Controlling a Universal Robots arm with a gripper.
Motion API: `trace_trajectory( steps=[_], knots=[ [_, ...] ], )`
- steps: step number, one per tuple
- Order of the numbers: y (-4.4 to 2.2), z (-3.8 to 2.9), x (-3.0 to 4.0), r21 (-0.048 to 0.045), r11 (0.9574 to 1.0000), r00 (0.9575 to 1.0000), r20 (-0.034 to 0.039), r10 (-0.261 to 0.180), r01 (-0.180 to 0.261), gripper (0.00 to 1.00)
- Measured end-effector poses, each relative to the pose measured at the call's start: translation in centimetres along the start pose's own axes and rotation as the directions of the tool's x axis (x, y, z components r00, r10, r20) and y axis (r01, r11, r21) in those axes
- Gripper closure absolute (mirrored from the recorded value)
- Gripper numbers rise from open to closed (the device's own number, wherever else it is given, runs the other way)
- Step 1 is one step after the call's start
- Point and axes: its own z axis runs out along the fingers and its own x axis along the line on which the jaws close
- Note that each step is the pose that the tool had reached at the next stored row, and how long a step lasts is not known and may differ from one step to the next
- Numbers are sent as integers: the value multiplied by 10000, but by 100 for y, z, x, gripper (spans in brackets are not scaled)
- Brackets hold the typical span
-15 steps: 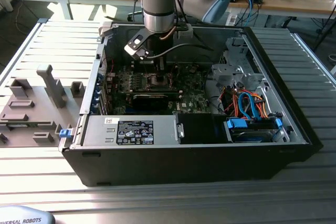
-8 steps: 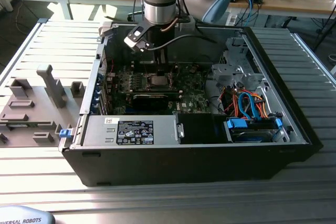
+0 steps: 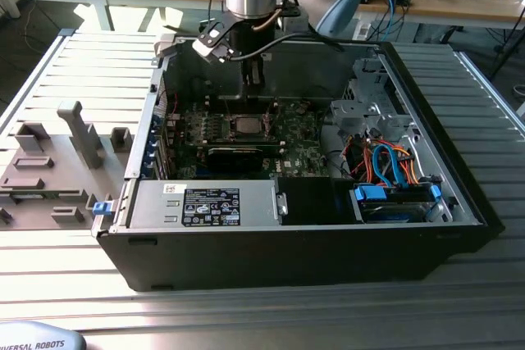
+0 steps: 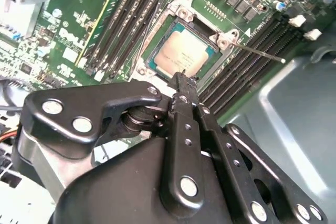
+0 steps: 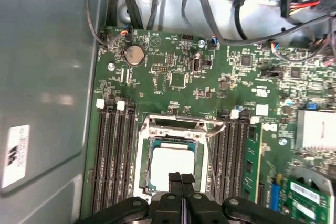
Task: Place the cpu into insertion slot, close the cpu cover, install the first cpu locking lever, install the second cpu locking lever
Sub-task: 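Place the cpu into insertion slot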
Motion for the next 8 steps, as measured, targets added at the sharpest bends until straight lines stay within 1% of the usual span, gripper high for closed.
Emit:
trace_trajectory(
  steps=[2,5,6,8],
  knots=[
    [3,-79,-5,1,10000,10000,1,0,0,89],
    [8,-176,-12,-1,10000,10000,0,0,0,89],
    [9,-191,-13,0,10000,10000,1,0,0,89],
    [9,-193,-13,-2,10000,10000,-2,1,-1,89]
  ],
)
